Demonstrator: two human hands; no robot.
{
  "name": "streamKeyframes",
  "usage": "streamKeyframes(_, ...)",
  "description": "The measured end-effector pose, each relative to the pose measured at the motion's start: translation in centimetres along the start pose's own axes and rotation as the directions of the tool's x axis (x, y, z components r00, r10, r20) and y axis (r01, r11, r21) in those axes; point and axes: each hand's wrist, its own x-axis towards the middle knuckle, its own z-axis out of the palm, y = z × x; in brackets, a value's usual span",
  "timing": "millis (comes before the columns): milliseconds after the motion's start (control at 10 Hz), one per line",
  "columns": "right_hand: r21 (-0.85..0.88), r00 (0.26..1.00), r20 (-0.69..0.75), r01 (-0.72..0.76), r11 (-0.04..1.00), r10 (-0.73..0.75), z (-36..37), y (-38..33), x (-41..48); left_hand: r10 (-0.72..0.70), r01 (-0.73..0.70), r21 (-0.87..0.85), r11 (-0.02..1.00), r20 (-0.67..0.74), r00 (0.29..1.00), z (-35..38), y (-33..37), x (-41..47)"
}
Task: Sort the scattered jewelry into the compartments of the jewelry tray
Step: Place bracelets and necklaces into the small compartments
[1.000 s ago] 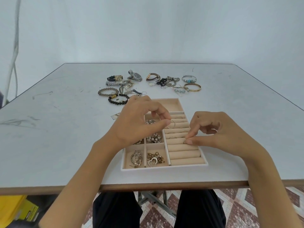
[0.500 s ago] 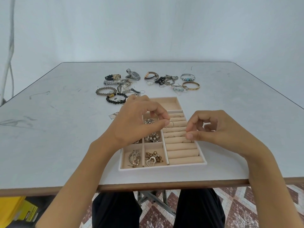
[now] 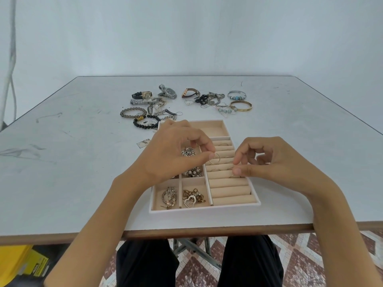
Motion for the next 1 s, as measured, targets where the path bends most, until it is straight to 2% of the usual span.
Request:
streamKeyframes(100, 0.008, 0.997, -0.07, 0.011, 1.0, -0.011, -0.1, 0.0, 0.0, 0.005, -0.005, -0.015, 1.0, 0.023, 1.0, 0.0, 0.1, 0.1)
streamKeyframes(200, -0.07, 0.965, -0.263, -0.025, 0.997, 0.006, -0.1, 1.1, 0.1, 0.014, -0.013, -0.031, 0.999, 0.043, 0.999, 0.1, 0.1, 0.1)
streamKeyframes(300, -0.241, 0.953, -0.298, -0.128, 0.962, 0.052, 0.3, 2.4, -0.3, 0.045, -0.043, -0.046, 0.998, 0.051, 0.998, 0.2, 0.1, -0.1)
streamKeyframes(400, -0.514, 0.972, -0.151, -0.234, 0.825, 0.182, 1.0, 3.1, -0.7, 0.075, -0.073, -0.029, 0.997, 0.082, 0.994, 0.3, 0.2, -0.1)
streamKeyframes(500, -0.61, 0.966, -0.101, -0.249, 0.752, 0.238, 1.4, 2.8, -0.7, 0.094, -0.093, -0.007, 0.996, 0.108, 0.99, 0.3, 0.1, -0.1)
streamKeyframes(1000, -0.643, 0.965, -0.112, -0.253, 0.723, 0.238, 1.4, 2.7, -0.5, 0.215, -0.221, 0.022, 0.975, 0.161, 0.963, 0.5, 0.1, -0.1)
